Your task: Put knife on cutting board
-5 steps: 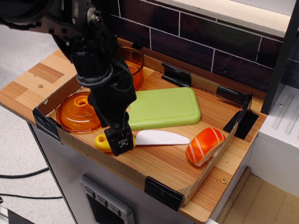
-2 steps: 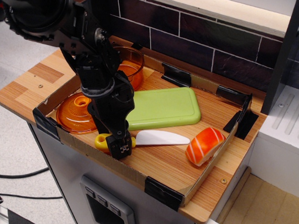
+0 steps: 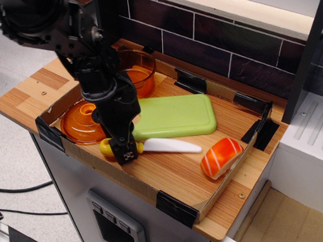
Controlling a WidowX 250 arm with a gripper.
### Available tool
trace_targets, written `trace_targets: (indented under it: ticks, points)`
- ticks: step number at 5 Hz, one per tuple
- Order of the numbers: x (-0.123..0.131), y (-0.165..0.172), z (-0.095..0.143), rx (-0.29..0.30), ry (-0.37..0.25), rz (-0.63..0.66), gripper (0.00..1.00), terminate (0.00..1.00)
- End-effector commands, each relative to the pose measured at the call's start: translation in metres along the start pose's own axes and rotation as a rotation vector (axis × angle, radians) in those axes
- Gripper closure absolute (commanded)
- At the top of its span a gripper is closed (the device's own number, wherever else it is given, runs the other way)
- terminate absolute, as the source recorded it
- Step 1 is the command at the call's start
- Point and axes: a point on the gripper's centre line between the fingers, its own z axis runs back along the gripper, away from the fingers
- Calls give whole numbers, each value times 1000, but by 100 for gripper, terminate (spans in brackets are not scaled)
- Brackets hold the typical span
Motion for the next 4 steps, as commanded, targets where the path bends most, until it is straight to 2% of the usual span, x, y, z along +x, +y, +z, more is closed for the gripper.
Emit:
trace_targets:
  ticks: [1, 2, 4]
  points:
    - [5, 1, 13, -43, -17, -98, 100, 0]
    - [10, -2, 25, -102, -22, -96, 100, 0]
    - [34, 9, 55, -116, -109, -45, 100, 0]
